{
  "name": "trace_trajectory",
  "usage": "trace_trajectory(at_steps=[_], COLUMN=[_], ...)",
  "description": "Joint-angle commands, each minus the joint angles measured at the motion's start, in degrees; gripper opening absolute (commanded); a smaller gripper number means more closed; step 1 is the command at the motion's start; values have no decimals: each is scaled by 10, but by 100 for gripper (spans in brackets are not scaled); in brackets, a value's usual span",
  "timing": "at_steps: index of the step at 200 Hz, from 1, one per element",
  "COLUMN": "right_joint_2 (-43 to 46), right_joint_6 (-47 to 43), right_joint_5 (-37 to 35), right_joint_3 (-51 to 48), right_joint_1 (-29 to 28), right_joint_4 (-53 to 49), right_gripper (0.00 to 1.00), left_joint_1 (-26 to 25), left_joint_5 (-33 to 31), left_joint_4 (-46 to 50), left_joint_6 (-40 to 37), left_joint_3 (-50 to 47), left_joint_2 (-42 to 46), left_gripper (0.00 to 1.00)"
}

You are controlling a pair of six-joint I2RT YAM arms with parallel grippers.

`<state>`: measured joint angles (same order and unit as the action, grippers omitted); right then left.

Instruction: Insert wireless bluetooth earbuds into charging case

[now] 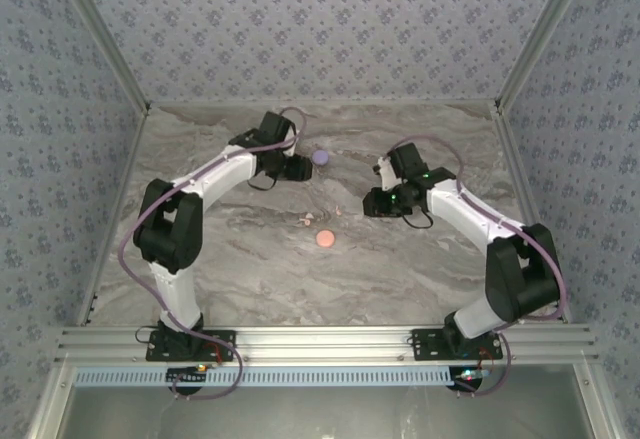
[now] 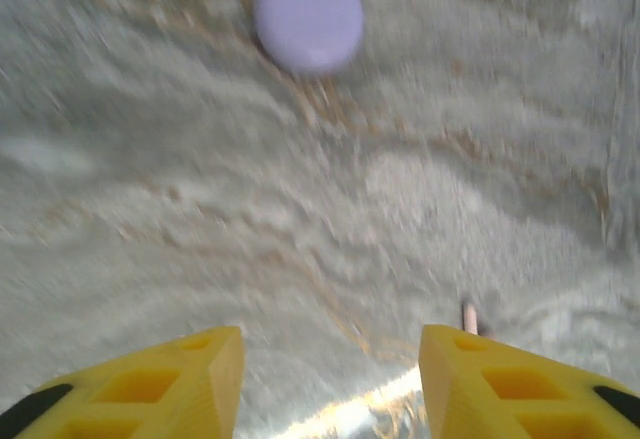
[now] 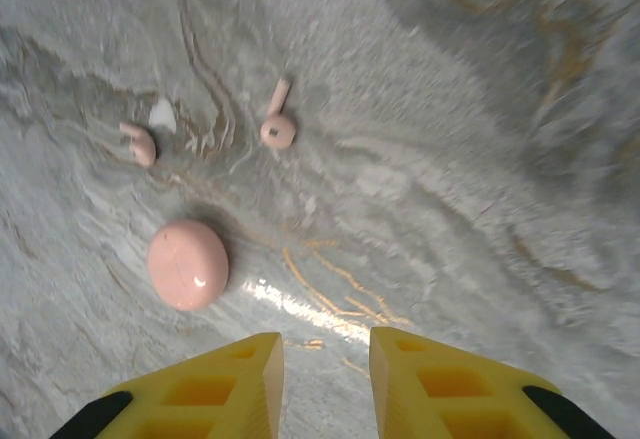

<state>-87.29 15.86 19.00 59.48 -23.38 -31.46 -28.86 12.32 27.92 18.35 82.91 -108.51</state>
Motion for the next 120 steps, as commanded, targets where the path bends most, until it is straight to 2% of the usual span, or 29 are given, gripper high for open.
trace_trajectory(at_steps=[1,25,73,120], right_joint_2=[-20,-42,-74,-90], right_joint_6=[13,34,68,103], right_joint_5=[18,24,21,24], right_joint_3=[-10,-15,-16,-27], right_joint_1=[-25,-53,-93,-111], right_joint_4=[9,26,45,63], right_gripper=[30,28,24,22], left_joint_1=[-27,-56,-72,-89], left_joint_5=[42,41,53,48], left_joint_4=[-11,-19,-29,-25], left_joint_6=[7,14,39,48], left_joint_3=[-45,-70,-87,-92], left_joint_2=[24,25,4,-10], left_gripper=[45,41,27,25])
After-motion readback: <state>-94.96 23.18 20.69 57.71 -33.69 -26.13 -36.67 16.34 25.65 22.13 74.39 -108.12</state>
